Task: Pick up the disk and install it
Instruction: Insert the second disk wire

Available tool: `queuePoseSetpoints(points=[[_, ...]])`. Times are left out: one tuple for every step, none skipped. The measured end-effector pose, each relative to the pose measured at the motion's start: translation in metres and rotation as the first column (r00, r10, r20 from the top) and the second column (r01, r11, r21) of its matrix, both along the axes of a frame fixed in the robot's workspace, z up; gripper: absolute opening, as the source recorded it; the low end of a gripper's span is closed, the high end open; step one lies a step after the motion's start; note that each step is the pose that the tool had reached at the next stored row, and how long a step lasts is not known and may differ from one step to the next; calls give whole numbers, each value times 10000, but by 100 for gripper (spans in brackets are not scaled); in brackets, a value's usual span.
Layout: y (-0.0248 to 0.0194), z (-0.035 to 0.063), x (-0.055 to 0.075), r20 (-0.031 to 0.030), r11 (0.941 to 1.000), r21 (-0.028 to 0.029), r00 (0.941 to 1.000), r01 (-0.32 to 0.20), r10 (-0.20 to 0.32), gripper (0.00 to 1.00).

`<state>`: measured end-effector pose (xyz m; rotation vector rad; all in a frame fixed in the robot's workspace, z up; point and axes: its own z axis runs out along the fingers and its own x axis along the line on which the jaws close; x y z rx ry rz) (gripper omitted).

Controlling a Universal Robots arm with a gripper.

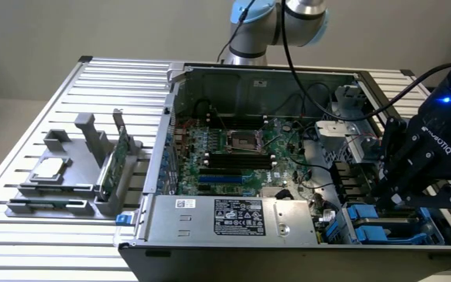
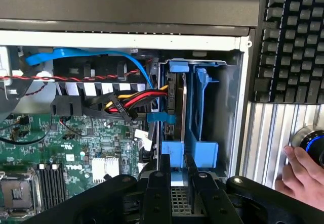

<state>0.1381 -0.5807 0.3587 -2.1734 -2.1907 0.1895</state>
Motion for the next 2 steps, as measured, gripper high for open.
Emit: queuePoseSetpoints(points=[[0,0,0,0,10000,0,10000,0,0,25],[0,0,0,0,10000,0,10000,0,0,25]])
